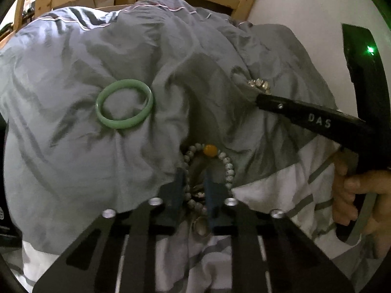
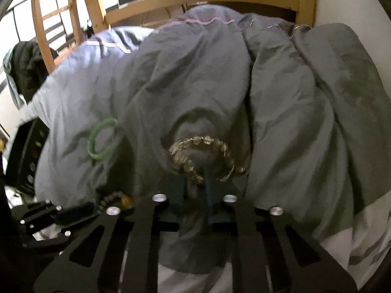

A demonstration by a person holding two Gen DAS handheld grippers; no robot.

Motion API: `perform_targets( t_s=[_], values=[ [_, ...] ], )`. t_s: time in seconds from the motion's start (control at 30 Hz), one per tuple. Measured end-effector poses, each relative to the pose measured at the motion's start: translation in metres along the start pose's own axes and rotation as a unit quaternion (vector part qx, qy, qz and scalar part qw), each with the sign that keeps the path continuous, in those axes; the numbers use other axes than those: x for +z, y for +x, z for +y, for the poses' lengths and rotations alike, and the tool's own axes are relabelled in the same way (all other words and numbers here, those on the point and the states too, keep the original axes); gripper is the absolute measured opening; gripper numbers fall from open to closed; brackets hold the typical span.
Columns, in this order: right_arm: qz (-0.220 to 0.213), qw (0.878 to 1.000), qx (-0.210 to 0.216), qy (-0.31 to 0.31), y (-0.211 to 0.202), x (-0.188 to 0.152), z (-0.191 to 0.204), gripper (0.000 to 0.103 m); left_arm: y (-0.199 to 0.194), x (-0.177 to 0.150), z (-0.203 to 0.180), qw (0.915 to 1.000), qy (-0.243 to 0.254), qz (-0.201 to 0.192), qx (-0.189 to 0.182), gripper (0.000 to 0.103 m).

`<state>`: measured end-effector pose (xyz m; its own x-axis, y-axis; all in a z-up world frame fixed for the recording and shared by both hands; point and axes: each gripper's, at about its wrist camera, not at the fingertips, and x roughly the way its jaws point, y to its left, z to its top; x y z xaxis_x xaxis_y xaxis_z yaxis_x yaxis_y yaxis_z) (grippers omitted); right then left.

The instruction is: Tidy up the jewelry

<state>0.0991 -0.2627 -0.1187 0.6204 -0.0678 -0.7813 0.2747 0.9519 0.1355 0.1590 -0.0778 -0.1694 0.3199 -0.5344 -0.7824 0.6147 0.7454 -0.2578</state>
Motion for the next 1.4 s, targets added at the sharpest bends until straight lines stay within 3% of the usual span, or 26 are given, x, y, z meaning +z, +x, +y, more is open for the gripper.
perform_targets(
  t_s=[0.27, 0.33, 0.37, 0.4, 0.53, 0.6, 0.67, 0.73, 0.8, 0.87, 0.9, 0.97, 1.4],
  values=[
    [-0.019, 0.999, 0.018, 0.018, -0.013, 0.003, -0.001, 0.009, -0.006, 0.0, -0.013, 0.9995, 0.031, -0.006, 0.004, 0.009],
    [-0.017, 0.999, 0.021, 0.019, -0.012, 0.002, 0.0, 0.009, -0.005, -0.001, -0.021, 0.9991, 0.043, -0.004, 0.004, 0.031],
    [-0.016, 0.999, 0.022, 0.021, -0.012, 0.001, -0.001, 0.009, -0.005, -0.002, -0.023, 0.999, 0.044, -0.006, 0.006, 0.063],
    [-0.014, 0.999, 0.024, 0.022, -0.011, 0.001, -0.001, 0.009, -0.007, -0.003, -0.026, 0.9986, 0.049, -0.017, 0.014, 0.076],
    [-0.013, 0.999, 0.025, 0.024, -0.011, 0.001, 0.0, 0.009, 0.001, -0.002, -0.028, 0.9983, 0.056, -0.004, 0.015, 0.074],
    [-0.012, 0.999, 0.027, 0.025, -0.011, 0.001, 0.0, 0.009, 0.013, -0.004, -0.023, 0.9983, 0.048, 0.021, 0.025, 0.064],
    [-0.012, 0.999, 0.029, 0.027, -0.01, 0.0, -0.001, 0.009, 0.02, -0.003, -0.018, 0.9982, 0.042, 0.032, 0.029, 0.062],
    [-0.012, 0.999, 0.029, 0.028, -0.011, 0.0, -0.001, 0.009, 0.02, -0.001, -0.013, 0.9984, 0.033, 0.035, 0.031, 0.054],
    [-0.012, 0.999, 0.029, 0.029, -0.011, 0.0, -0.001, 0.009, 0.022, 0.001, -0.002, 0.9978, 0.018, 0.042, 0.049, 0.036],
    [-0.012, 0.999, 0.031, 0.031, -0.011, -0.001, -0.001, 0.009, 0.022, 0.001, 0.012, 0.9985, -0.007, 0.046, 0.03, 0.034],
    [-0.012, 0.999, 0.031, 0.031, -0.011, -0.001, -0.001, 0.009, 0.02, 0.002, 0.018, 0.9986, -0.021, 0.045, 0.02, 0.029],
    [-0.013, 0.999, 0.03, 0.031, -0.011, -0.001, -0.001, 0.009, 0.02, 0.005, 0.022, 0.9984, -0.022, 0.044, 0.029, 0.021],
    [-0.039, 0.997, 0.044, 0.039, -0.022, 0.002, -0.003, 0.009, -0.017, 0.023, 0.007, 0.9993, -0.004, -0.004, 0.038, 0.02]
  ],
)
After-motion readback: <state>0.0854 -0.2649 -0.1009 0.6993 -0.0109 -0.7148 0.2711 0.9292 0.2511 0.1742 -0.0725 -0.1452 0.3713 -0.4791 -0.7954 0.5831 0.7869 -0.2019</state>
